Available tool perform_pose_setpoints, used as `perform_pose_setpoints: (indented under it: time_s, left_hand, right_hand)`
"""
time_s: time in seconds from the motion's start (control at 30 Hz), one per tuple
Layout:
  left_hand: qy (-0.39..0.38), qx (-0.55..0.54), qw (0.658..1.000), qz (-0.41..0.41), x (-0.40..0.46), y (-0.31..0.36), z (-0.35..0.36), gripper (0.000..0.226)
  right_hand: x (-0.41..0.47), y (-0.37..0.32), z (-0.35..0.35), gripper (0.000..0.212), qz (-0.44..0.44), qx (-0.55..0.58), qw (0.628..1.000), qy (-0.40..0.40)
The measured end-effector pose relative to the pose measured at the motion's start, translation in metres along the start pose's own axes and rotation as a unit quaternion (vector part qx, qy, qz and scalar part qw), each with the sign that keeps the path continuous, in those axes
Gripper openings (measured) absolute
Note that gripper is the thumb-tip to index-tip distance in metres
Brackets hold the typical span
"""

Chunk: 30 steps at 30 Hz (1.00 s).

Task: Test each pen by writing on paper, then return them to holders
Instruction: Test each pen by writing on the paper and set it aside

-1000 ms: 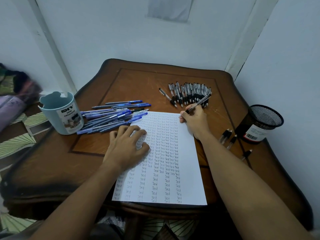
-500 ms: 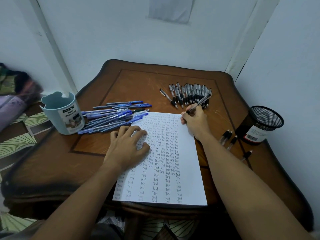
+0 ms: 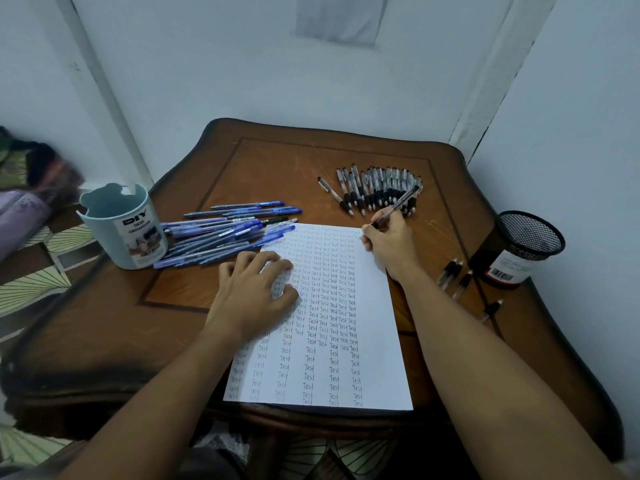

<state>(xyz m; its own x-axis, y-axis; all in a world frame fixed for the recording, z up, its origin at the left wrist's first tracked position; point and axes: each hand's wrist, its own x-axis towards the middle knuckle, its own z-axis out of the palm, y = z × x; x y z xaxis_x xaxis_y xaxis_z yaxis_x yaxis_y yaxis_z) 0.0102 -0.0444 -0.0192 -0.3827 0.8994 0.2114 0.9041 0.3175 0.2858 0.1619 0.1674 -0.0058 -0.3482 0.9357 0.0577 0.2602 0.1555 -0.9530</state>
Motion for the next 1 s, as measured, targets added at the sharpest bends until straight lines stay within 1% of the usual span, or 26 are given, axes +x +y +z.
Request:
perform_pose_setpoints:
  time_s: [0.1, 0.2, 0.27, 0.33, 0.37, 0.43, 0.47, 0.5, 0.63, 0.83, 1.0]
  left_hand:
    - [0.002, 0.0, 1.0, 0.001, -0.0003, 0.0007, -0.0008, 0.059]
    - [0.001, 0.001, 1.0, 0.0, -0.0002, 0.0005, -0.0012, 0.059]
    - [-0.002, 0.001, 1.0, 0.001, -0.001, 0.0006, -0.0006, 0.058]
    - [-0.003, 0.002, 1.0, 0.001, -0.0011, 0.0001, -0.0008, 0.059]
    - [-0.005, 0.002, 1.0, 0.001, -0.0009, 0.0, -0.0008, 0.059]
    - [-0.007, 0.001, 1.0, 0.0, -0.0002, 0.0005, -0.0013, 0.06]
    - [-0.007, 0.001, 1.0, 0.0, 0.0, 0.0007, -0.0015, 0.06]
    - [-0.006, 0.001, 1.0, 0.0, 0.0, 0.0009, -0.0016, 0.061]
    - [-0.004, 0.004, 1.0, -0.001, -0.0003, 0.0002, -0.0007, 0.061]
    - [-0.005, 0.002, 1.0, -0.001, 0.0001, 0.0002, -0.0012, 0.061]
    - [-0.006, 0.001, 1.0, -0.003, 0.0004, 0.0015, -0.0021, 0.063]
  right_hand:
    - [0.0006, -0.0003, -0.0014, 0.016, 0.005, 0.03, 1.0, 0.009]
    - [0.0, -0.0013, 0.0009, 0.016, 0.004, 0.022, 1.0, 0.004]
    - [0.0008, -0.0008, 0.0001, 0.016, 0.016, 0.057, 0.998, 0.014]
    - [0.0022, 0.0001, -0.0017, 0.009, 0.032, 0.098, 0.994, 0.022]
    - [0.0021, -0.0001, -0.0024, 0.009, 0.038, 0.114, 0.993, 0.021]
    - [0.0021, -0.0008, -0.0025, 0.031, 0.052, 0.136, 0.989, 0.015]
    - [0.0019, -0.0021, -0.0026, 0.038, 0.06, 0.146, 0.987, 0.013]
    - [0.0023, -0.0023, -0.0026, 0.041, 0.065, 0.159, 0.985, 0.011]
    - [0.0019, -0.0026, -0.0051, 0.022, 0.066, 0.186, 0.98, 0.003]
    - [0.0016, -0.0043, -0.0077, 0.023, 0.057, 0.208, 0.976, -0.01]
    - [0.0013, -0.0032, -0.0085, 0.016, 0.047, 0.21, 0.977, -0.016]
